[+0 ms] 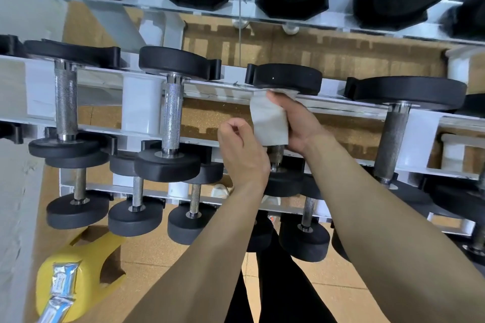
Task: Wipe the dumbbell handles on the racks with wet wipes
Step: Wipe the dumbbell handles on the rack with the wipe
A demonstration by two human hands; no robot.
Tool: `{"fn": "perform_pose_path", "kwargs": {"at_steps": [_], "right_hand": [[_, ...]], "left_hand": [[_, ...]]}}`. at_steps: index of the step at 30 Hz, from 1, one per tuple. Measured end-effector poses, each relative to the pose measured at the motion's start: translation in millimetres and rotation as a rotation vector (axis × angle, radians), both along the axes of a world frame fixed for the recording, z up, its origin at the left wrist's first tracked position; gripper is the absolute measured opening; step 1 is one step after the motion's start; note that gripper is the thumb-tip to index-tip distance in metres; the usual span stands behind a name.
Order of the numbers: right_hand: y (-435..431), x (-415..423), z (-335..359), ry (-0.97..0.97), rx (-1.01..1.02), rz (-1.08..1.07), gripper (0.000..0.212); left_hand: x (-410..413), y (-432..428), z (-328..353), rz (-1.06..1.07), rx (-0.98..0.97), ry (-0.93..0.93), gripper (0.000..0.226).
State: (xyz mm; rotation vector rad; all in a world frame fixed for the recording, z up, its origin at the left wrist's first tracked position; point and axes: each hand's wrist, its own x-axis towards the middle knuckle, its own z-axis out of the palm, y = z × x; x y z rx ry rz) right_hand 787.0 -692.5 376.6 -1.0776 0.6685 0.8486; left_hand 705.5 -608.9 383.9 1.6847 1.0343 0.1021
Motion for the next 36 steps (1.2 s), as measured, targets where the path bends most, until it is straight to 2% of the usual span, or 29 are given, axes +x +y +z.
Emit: {"fn": "perform_pose_path", "kwargs": {"at_steps": [4, 7, 9, 12, 14, 16, 19, 21, 23, 26, 29, 32, 36], "right_hand": [[-8.5, -23.9, -9.8, 0.06, 0.03, 0.1, 0.044], [-4.8, -37.0, -0.6, -0.039, -0.271, 0.205, 0.033], [2.5, -37.5, 4.1, -0.106, -0.496, 0.202, 0.039], [14.2, -18.4, 4.2, -0.133, -0.615, 0.084, 0.038], [16.2, 0.4, 4.7, -0.133, -0.542, 0.017, 0.024], [11.9, 7.0, 4.2, -0.101, -0.306, -0.014, 0.015], [0.4, -4.4, -1.0, 0.02, 0.037, -0.02, 0.024], [-3.4, -14.9, -0.2, 0.041, 0.103, 0.05, 0.028], [-2.8, -26.4, 3.1, -0.007, -0.039, 0.12, 0.024], [2.2, -42.2, 13.1, -0.17, -0.498, 0.233, 0.016], [10.9, -37.1, 15.0, -0.217, -0.655, 0.146, 0.019], [15.5, -6.1, 14.7, -0.196, -0.521, 0.0, 0.016], [3.0, 2.0, 4.7, 0.0, -0.008, 0.027, 0.01]], "left_hand": [[0.0, -0.1, -1.2, 0.01, -0.013, -0.012, 0.02], [-0.1, -0.9, -3.2, 0.017, -0.021, -0.027, 0.02], [-0.5, -1.0, -4.3, 0.011, -0.019, -0.029, 0.021], [-0.4, 0.1, -3.8, -0.009, -0.002, -0.027, 0.022], [-0.1, 0.4, -2.0, -0.022, 0.001, -0.017, 0.022], [0.0, 1.5, -1.3, -0.026, -0.01, 0.002, 0.021], [0.5, 1.9, 0.5, -0.034, -0.012, 0.02, 0.02], [0.4, 0.4, 0.5, -0.029, -0.006, 0.026, 0.021], [0.4, -0.3, -0.8, -0.027, 0.001, 0.029, 0.022], [0.3, -0.6, -3.1, -0.026, 0.005, 0.013, 0.023], [0.3, -1.1, -3.6, -0.03, 0.008, 0.031, 0.024], [1.5, -1.8, -1.5, -0.04, 0.007, 0.06, 0.025], [1.4, -2.7, 2.7, -0.033, -0.015, 0.073, 0.027]]}}
